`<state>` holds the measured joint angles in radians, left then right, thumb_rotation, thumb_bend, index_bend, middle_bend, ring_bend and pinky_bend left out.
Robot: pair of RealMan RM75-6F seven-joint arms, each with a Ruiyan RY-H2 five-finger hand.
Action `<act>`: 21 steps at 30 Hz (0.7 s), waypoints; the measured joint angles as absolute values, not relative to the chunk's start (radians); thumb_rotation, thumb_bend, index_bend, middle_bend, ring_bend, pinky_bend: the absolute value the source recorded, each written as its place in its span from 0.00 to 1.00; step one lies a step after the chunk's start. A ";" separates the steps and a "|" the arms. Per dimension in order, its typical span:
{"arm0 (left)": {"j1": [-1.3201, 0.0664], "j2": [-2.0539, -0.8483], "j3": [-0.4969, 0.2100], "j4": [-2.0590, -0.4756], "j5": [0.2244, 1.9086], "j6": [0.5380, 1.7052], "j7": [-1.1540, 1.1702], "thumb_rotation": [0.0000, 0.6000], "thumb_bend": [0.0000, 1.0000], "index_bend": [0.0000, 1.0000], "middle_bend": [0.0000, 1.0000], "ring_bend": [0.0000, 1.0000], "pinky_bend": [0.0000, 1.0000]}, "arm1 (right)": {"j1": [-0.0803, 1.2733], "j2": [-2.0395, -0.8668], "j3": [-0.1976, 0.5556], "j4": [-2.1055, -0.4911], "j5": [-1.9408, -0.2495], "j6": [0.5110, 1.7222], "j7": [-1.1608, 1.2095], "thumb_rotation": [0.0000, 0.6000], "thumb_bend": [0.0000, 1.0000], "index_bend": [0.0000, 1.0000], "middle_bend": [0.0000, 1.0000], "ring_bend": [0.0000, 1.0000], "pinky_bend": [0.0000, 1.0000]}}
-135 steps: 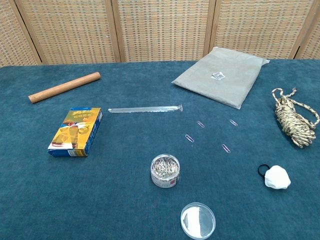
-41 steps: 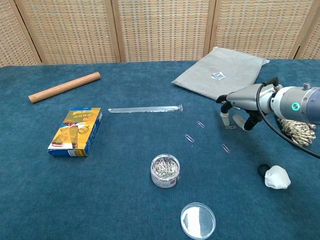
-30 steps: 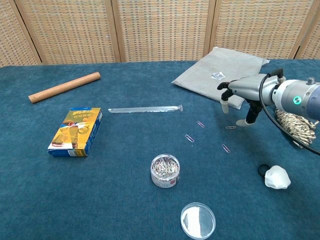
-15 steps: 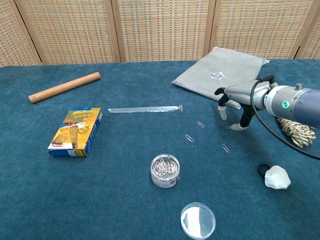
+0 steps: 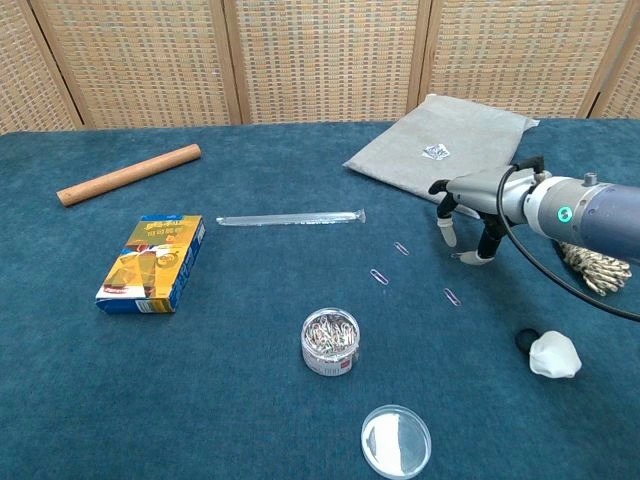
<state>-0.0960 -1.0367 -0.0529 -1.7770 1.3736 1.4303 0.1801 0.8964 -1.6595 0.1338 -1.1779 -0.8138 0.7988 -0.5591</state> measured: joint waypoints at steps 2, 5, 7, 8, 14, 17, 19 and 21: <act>-0.096 -1.037 -0.053 -1.777 1.373 1.431 0.179 1.00 0.00 0.00 0.00 0.00 0.00 | 0.898 -1.663 0.134 -1.173 -0.811 0.796 -0.560 1.00 0.30 0.49 0.00 0.00 0.00; -0.096 -1.036 -0.054 -1.776 1.371 1.430 0.177 1.00 0.00 0.00 0.00 0.00 0.00 | 0.900 -1.668 0.136 -1.164 -0.805 0.792 -0.564 1.00 0.30 0.49 0.00 0.00 0.00; -0.097 -1.037 -0.054 -1.774 1.369 1.428 0.177 1.00 0.00 0.00 0.00 0.00 0.00 | 0.902 -1.673 0.137 -1.154 -0.801 0.789 -0.566 1.00 0.30 0.49 0.00 0.00 0.00; -0.097 -1.037 -0.054 -1.774 1.368 1.427 0.177 1.00 0.00 0.00 0.00 0.00 0.00 | 0.902 -1.675 0.137 -1.151 -0.799 0.787 -0.567 1.00 0.30 0.49 0.00 0.00 0.00; -0.100 -1.040 -0.055 -1.771 1.363 1.422 0.182 1.00 0.00 0.00 0.00 0.00 0.00 | 0.909 -1.685 0.139 -1.127 -0.772 0.767 -0.580 1.00 0.30 0.49 0.00 0.00 0.00; -0.102 -1.041 -0.055 -1.771 1.359 1.418 0.184 1.00 0.00 0.00 0.00 0.00 0.00 | 0.912 -1.691 0.137 -1.116 -0.765 0.759 -0.586 1.00 0.30 0.49 0.00 0.00 0.00; -0.103 -1.042 -0.056 -1.770 1.357 1.417 0.185 1.00 0.00 0.00 0.00 0.00 0.00 | 0.914 -1.694 0.136 -1.110 -0.763 0.754 -0.586 1.00 0.31 0.50 0.00 0.00 0.00; -0.103 -1.043 -0.056 -1.770 1.357 1.417 0.186 1.00 0.00 0.00 0.00 0.00 0.00 | 0.915 -1.698 0.136 -1.103 -0.763 0.752 -0.586 1.00 0.33 0.55 0.00 0.00 0.00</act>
